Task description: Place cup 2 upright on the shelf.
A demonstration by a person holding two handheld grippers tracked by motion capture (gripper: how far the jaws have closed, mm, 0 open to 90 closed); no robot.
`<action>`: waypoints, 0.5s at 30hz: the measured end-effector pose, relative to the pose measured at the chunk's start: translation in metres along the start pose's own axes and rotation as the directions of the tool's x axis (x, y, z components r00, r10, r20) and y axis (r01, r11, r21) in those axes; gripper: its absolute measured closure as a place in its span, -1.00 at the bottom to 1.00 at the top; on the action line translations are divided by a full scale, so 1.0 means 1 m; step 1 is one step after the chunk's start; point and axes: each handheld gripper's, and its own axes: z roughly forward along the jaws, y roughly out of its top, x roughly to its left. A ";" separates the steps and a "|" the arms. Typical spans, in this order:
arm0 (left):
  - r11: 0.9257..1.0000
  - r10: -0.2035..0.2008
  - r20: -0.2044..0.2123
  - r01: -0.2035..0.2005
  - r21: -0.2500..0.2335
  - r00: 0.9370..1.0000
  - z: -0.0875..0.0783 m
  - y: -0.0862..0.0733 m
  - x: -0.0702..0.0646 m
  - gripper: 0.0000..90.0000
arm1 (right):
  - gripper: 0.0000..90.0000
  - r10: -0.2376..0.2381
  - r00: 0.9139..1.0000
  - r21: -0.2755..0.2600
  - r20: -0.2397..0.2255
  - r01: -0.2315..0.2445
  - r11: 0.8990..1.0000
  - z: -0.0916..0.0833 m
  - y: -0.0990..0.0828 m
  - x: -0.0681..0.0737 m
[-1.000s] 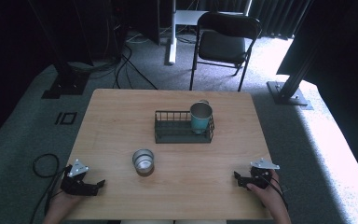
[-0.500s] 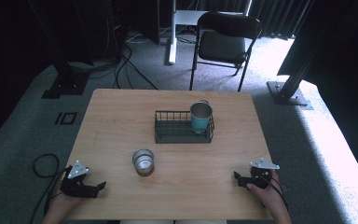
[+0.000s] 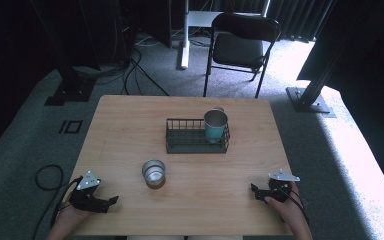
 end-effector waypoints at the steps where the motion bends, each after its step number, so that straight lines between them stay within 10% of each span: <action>1: 1.000 0.004 0.005 -0.004 0.002 1.000 0.000 0.001 -0.001 -0.97 | -0.76 0.000 1.000 0.000 0.000 0.000 1.000 0.000 0.000 0.000; 15: 0.999 0.042 0.042 -0.041 -0.021 0.998 0.003 0.016 -0.012 -0.96 | -0.76 0.000 1.000 0.000 0.000 0.000 1.000 0.000 0.000 0.000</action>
